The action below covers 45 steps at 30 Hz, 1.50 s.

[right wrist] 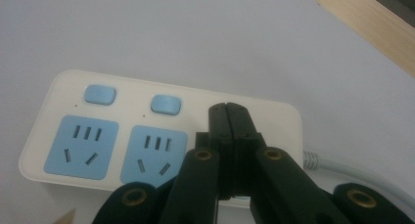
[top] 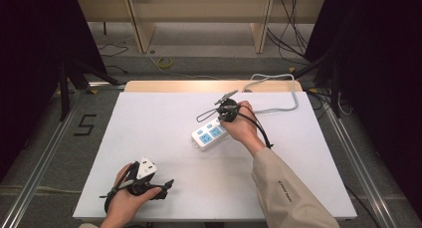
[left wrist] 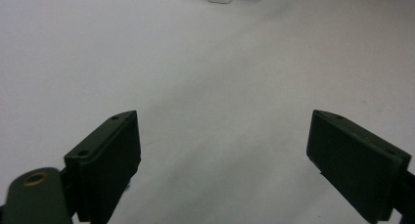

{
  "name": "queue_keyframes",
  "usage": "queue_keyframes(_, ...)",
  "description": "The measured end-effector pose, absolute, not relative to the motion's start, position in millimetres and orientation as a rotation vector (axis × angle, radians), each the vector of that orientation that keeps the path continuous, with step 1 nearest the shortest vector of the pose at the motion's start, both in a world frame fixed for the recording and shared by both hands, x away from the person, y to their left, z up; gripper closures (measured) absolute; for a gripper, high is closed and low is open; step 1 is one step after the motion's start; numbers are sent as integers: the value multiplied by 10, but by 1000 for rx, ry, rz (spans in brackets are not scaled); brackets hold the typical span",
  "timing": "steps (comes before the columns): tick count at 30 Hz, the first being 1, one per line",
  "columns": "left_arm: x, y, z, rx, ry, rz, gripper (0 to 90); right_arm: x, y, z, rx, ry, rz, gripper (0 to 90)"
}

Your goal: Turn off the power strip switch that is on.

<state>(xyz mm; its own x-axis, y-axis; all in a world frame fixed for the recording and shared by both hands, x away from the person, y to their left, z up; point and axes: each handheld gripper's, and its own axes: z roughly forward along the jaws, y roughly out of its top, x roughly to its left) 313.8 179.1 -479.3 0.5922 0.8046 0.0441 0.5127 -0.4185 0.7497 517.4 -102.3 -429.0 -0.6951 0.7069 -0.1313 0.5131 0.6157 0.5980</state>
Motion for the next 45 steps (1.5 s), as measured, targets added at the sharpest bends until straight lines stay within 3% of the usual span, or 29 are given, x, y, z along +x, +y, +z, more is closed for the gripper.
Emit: queue_keyframes(45, 3140, 1796, -4793, 2107, 1040, 526, 127, 5357, -910, -4414, 1002, 2505, 729, 900)
